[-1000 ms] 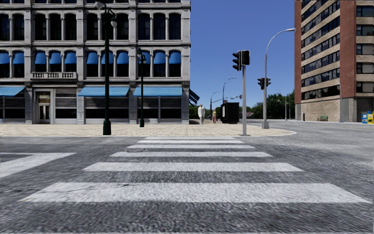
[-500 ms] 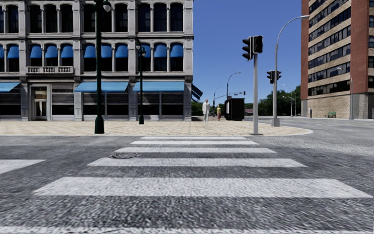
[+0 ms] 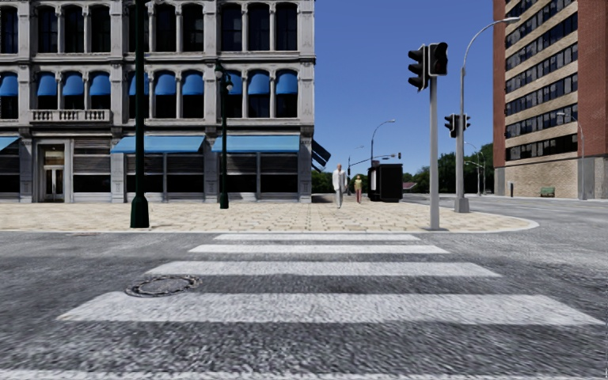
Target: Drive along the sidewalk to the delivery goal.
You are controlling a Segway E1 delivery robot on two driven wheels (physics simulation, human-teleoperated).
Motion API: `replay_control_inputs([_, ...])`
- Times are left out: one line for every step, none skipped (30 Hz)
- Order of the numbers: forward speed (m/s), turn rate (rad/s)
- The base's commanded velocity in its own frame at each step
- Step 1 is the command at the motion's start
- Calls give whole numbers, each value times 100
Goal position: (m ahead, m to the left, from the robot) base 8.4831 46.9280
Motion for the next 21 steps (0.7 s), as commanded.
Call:
replay_control_inputs([198,0])
replay_control_inputs([198,0])
replay_control_inputs([198,0])
replay_control_inputs([198,0])
replay_control_inputs([198,0])
replay_control_inputs([198,0])
replay_control_inputs([198,0])
replay_control_inputs([198,0])
replay_control_inputs([198,0])
replay_control_inputs([198,0])
replay_control_inputs([198,0])
replay_control_inputs([198,0])
replay_control_inputs([198,0])
replay_control_inputs([198,0])
replay_control_inputs([198,0])
replay_control_inputs([198,0])
replay_control_inputs([198,0])
replay_control_inputs([198,0])
replay_control_inputs([198,0])
replay_control_inputs([198,0])
replay_control_inputs([198,0])
